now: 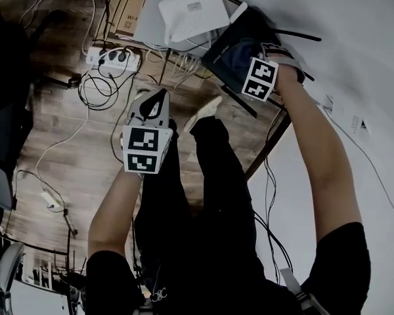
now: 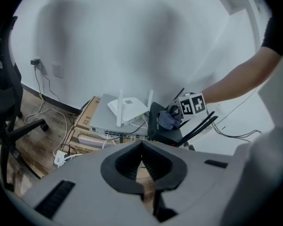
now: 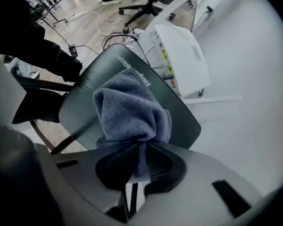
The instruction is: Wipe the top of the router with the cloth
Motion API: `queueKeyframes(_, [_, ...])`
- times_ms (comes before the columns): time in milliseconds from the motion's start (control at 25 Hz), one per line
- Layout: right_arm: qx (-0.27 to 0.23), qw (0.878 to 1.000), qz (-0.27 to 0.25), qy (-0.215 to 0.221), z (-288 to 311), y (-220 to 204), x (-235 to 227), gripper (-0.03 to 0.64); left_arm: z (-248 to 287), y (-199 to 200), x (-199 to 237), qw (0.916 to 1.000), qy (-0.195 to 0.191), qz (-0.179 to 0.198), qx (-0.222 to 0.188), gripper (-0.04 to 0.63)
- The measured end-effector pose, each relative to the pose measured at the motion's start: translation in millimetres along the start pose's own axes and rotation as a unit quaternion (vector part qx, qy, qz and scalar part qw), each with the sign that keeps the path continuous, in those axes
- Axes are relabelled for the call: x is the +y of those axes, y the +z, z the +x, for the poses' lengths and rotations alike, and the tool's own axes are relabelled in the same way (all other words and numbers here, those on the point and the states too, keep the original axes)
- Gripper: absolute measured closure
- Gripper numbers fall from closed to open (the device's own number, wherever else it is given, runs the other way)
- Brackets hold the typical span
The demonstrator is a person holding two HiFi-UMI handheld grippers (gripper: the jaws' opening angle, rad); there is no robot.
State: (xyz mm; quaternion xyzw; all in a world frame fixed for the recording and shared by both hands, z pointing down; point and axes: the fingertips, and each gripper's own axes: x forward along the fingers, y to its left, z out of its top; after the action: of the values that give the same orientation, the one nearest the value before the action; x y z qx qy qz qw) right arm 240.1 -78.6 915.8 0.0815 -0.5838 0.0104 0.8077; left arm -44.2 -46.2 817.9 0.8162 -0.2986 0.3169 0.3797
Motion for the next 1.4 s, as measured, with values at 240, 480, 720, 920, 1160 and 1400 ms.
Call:
queueKeyframes(240, [0.027,0.997,0.055,-0.039,13,-21,-27,0.595,2,3,18,0.9999,0.012,0.000,0.001,0.592])
queueKeyframes(480, [0.067,0.994,0.064,-0.063,23,-38,-49,0.597,6,-3,24,0.9997,0.020,-0.012,0.003,0.592])
queueKeyframes(720, [0.122,0.989,0.051,-0.062,28,-48,-58,0.597,11,-6,17,0.9997,0.018,-0.016,0.006,0.592])
queueKeyframes(920, [0.200,0.979,0.027,-0.030,30,-54,-54,0.597,16,-6,2,0.9999,0.009,-0.010,0.008,0.592])
queueKeyframes(1160, [0.244,0.968,0.043,0.023,28,-70,-19,0.597,21,-11,-10,0.9999,-0.005,0.000,0.014,0.592])
queueKeyframes(1400, [0.222,0.971,0.003,0.091,19,-57,13,0.595,23,-15,-13,0.9998,-0.010,-0.006,0.017,0.592])
